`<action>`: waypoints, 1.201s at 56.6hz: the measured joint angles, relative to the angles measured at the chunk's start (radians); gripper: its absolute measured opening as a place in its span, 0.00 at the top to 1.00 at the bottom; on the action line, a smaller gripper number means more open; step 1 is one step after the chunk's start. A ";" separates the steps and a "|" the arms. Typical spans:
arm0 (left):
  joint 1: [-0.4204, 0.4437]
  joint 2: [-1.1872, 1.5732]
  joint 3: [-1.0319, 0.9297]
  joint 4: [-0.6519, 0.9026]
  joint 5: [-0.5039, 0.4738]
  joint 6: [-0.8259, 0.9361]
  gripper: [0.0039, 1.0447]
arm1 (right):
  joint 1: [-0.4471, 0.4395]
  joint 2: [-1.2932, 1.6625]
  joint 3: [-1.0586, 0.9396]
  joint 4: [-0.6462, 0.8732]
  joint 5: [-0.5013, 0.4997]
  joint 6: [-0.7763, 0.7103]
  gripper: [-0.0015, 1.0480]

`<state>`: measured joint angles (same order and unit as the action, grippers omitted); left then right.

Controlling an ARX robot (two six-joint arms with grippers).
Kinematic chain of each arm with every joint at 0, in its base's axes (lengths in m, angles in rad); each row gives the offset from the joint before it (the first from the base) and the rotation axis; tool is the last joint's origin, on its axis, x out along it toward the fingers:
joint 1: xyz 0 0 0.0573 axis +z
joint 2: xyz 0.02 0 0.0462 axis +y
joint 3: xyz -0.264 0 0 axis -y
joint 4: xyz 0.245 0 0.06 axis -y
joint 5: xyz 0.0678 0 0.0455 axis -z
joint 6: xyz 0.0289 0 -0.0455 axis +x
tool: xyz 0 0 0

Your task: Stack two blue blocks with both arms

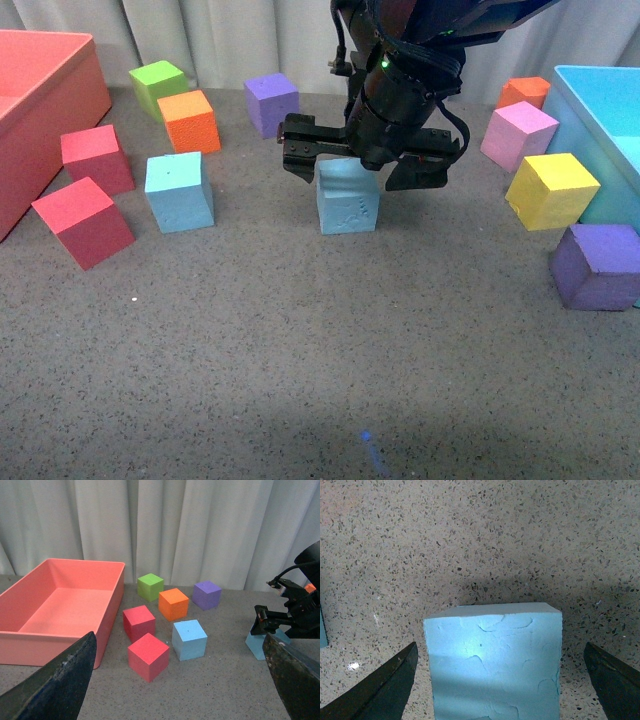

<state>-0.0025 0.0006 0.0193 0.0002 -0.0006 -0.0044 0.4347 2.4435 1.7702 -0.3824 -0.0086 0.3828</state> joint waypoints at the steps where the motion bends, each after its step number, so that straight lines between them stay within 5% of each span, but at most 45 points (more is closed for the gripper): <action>1: 0.000 0.000 0.000 0.000 0.000 0.000 0.06 | 0.000 -0.003 -0.004 0.002 0.003 0.000 0.09; 24: 0.000 0.000 0.000 0.000 0.000 0.000 0.06 | -0.009 -0.217 -0.204 0.185 0.067 -0.010 0.10; 28: 0.000 0.000 0.000 0.000 0.000 0.000 0.06 | -0.011 -0.277 -0.343 0.479 0.234 -0.110 0.18; 30: 0.000 0.000 0.000 0.000 0.001 0.000 0.06 | -0.020 -0.333 -0.489 0.752 0.343 -0.197 0.26; 35: 0.000 0.000 0.000 0.000 -0.001 0.000 0.06 | -0.075 -0.456 -0.800 1.286 0.346 -0.318 0.45; 41: 0.000 0.000 0.000 0.000 0.000 0.000 0.06 | -0.135 -0.595 -1.017 1.499 0.308 -0.358 0.63; 52: 0.000 0.000 0.000 0.000 0.000 0.000 0.06 | -0.212 -0.783 -1.296 1.555 0.229 -0.379 0.99; 68: 0.000 0.000 0.000 0.000 0.000 0.000 0.06 | -0.283 -0.997 -1.500 1.546 0.159 -0.382 0.99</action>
<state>-0.0025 0.0006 0.0193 0.0002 -0.0006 -0.0044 0.1513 1.4467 0.2707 1.1633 0.1509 0.0006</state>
